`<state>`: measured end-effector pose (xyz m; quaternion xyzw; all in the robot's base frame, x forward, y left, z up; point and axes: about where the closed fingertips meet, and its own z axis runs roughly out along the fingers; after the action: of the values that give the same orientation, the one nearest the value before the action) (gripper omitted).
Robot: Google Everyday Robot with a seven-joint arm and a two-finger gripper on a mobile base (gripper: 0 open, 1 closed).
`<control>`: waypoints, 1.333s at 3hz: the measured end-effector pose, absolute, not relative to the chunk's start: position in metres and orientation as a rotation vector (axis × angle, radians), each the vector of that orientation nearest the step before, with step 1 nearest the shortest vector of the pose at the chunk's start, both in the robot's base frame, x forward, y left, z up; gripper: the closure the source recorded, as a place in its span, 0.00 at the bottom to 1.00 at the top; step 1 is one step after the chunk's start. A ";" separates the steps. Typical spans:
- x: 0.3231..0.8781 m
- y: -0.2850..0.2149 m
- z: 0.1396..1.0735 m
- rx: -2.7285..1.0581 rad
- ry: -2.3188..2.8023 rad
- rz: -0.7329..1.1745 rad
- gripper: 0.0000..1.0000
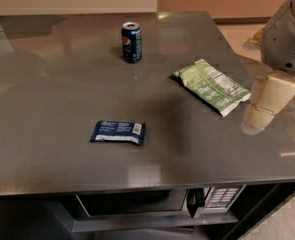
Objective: Move rxbar blueberry near pepsi can
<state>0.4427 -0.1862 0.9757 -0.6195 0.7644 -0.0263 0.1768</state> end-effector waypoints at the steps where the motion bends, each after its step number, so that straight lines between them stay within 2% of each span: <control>1: 0.447 -0.145 0.967 -1.804 2.092 -0.007 0.00; 4: 0.461 -0.031 0.921 -1.929 1.987 0.210 0.00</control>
Offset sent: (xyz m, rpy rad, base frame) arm 0.0183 0.1306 -0.0402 0.1427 0.0809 0.2100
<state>0.4614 -0.0315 0.9205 -0.6831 0.7036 0.0742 0.1811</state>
